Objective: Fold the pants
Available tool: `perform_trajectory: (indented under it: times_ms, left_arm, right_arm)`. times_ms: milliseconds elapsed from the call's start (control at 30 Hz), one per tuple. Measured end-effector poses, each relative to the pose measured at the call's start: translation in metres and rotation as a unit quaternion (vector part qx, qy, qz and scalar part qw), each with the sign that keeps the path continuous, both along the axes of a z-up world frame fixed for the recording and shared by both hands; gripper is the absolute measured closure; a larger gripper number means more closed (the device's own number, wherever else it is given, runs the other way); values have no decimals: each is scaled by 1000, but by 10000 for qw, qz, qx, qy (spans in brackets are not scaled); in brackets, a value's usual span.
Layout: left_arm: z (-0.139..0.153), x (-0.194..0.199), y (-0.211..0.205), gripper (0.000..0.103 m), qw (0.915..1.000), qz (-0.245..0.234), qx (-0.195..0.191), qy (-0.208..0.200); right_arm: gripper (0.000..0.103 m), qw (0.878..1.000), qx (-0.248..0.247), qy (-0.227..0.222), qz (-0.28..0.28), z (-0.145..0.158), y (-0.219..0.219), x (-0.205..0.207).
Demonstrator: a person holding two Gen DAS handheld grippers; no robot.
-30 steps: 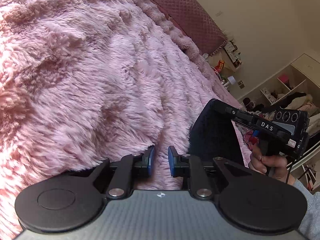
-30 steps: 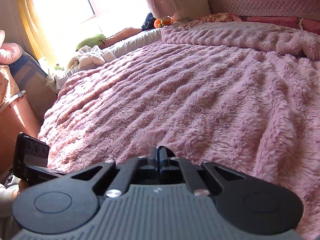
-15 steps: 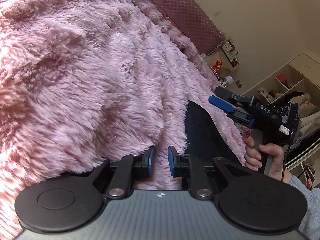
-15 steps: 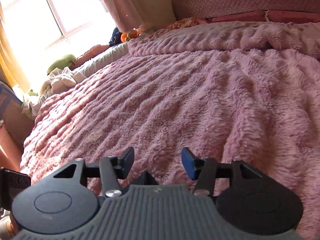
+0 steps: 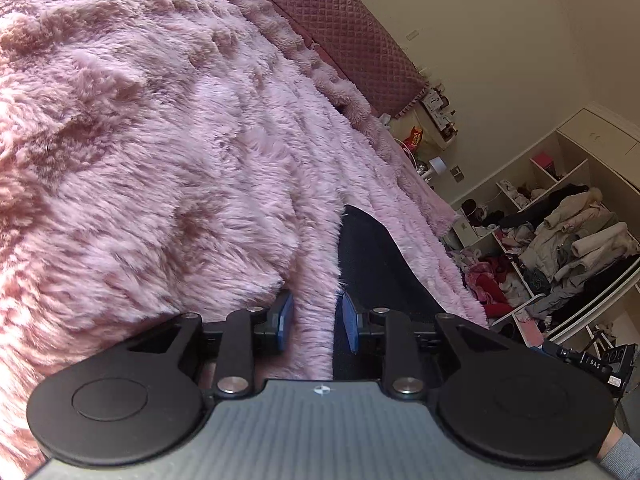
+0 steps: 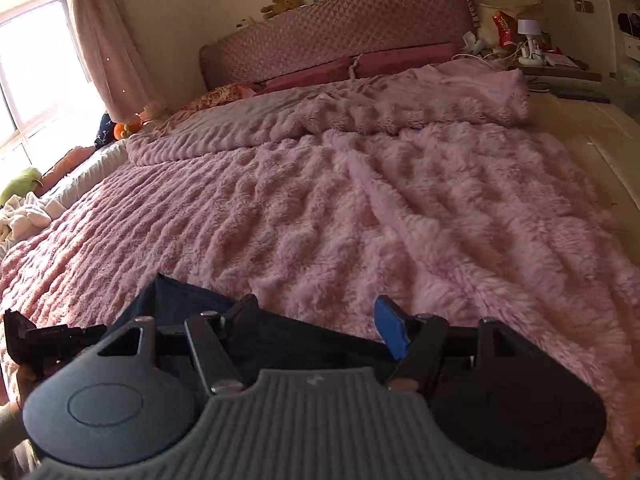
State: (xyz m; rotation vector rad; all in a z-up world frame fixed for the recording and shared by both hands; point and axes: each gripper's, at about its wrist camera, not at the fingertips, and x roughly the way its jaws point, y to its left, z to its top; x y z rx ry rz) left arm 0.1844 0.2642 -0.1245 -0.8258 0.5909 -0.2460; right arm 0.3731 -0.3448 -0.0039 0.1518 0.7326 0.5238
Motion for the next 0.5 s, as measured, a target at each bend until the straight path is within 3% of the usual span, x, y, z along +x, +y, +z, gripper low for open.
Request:
perform_trajectory:
  times_ms: [67,167,267,367,433,467,500]
  left_arm:
    - [-1,-2,-3,72,9999,-10,112,-15]
    - [-4,-4,-3,71,9999,4,121,-58]
    - [-9,-6,-1,72,10000,55,18,-78]
    - [-10,-8,-3,73,9999,65,87,-86]
    - [-8,-9,-5,73,9998,68,184,-101]
    - [-8,-9,-6,73,9997,70,217,-108]
    - [-8,-10,-7,73,9996,76,246,-116]
  right_arm:
    - [41,9985,-319,439,123,-15,-21,-7]
    - [44,9942,-379,992,164,-41,-45,-10]
    - [45,9933,-540,906,472,-53,-52,-14]
    - [44,9915,-723,994,435,-64,-55,-8]
    - [53,9909,-600,1123,427,-70,-58,-5]
    - [68,9928,-555,922,520,-68,-59,-11]
    - [75,9947,-662,582,537,-62,-57,-18]
